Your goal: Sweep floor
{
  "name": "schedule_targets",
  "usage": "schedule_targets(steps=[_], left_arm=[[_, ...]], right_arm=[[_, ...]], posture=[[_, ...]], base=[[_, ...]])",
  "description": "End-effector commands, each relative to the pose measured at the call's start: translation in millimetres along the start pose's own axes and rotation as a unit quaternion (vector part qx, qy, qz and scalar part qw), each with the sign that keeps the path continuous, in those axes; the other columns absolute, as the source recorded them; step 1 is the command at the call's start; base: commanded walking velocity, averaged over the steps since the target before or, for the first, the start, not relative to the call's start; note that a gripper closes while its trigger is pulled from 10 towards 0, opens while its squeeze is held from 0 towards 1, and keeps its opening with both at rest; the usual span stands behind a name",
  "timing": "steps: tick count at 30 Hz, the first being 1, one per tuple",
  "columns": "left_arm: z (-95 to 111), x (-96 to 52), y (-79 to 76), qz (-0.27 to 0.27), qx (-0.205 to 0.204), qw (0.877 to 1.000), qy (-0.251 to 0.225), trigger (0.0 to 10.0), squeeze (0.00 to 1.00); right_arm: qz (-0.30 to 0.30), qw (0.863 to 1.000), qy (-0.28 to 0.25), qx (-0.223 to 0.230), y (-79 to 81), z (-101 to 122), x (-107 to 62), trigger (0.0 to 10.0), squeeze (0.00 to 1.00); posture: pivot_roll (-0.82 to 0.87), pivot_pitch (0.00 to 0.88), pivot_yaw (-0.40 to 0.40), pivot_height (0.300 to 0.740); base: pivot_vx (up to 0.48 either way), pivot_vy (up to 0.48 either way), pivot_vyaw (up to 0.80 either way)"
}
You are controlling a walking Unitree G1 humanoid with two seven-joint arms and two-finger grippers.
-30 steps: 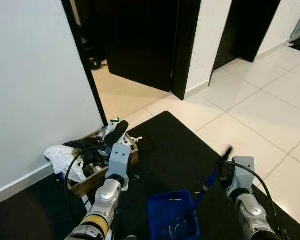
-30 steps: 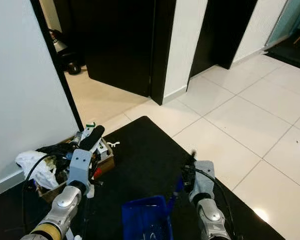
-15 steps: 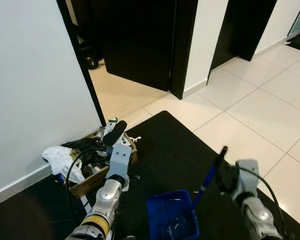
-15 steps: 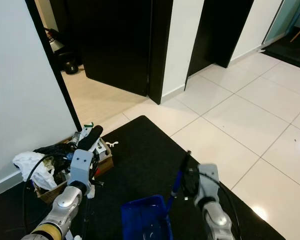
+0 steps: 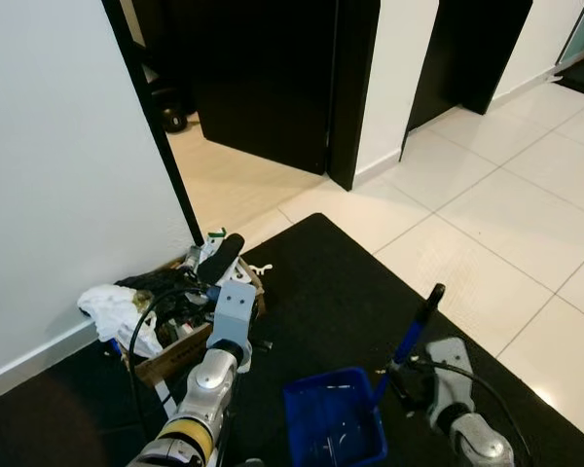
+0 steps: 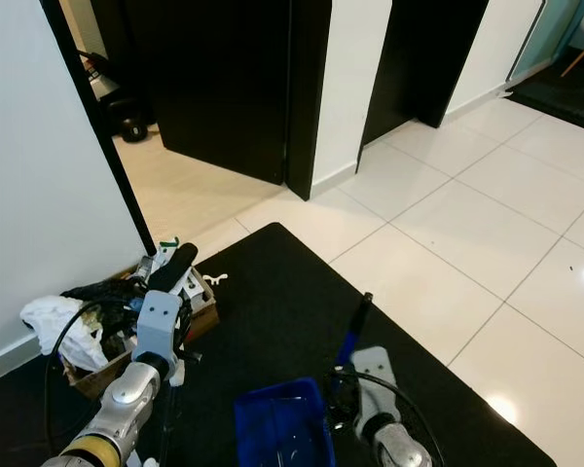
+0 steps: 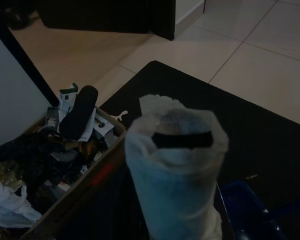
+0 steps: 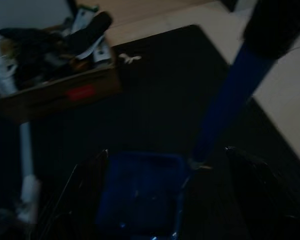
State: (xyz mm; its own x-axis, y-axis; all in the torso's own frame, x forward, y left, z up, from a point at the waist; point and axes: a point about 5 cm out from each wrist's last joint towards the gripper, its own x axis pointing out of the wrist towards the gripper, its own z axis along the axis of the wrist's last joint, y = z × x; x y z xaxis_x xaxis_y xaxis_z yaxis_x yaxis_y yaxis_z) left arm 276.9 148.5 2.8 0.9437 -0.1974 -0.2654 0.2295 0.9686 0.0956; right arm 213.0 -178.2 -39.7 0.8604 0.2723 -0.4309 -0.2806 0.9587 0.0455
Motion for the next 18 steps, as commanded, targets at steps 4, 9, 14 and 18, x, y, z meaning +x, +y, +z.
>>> schedule_targets(steps=[4,9,14,18], left_arm=[[-31,-16.4,-1.5,0.004,-0.013,0.998,0.067,10.0,0.0],[-33,-17.3,1.5,0.014,-0.006,0.997,0.078,10.0,0.0],[-34,-20.3,12.6,0.025,0.065,0.994,0.087,10.0,0.0],[-39,-29.4,19.5,0.025,0.064,0.994,0.084,10.0,0.0]], right_arm=[[-0.016,0.997,-0.005,0.08,-6.7,-3,-3.4,10.0,0.0],[-0.021,0.997,-0.012,0.079,-5.9,-2,-3.4,10.0,0.0],[-0.018,0.996,-0.014,0.083,-3.5,-3,-3.9,10.0,0.0],[-0.014,0.996,-0.018,0.088,-2.0,-3,-4.9,10.0,0.0]], posture=[[0.04,0.059,-0.024,0.74],[0.05,0.056,-0.015,0.74],[0.05,0.054,0.001,0.74],[0.06,0.063,0.004,0.74]], base=[[0.0,0.0,0.0],[0.0,0.0,0.0],[0.0,0.0,0.0],[0.0,0.0,0.0]])
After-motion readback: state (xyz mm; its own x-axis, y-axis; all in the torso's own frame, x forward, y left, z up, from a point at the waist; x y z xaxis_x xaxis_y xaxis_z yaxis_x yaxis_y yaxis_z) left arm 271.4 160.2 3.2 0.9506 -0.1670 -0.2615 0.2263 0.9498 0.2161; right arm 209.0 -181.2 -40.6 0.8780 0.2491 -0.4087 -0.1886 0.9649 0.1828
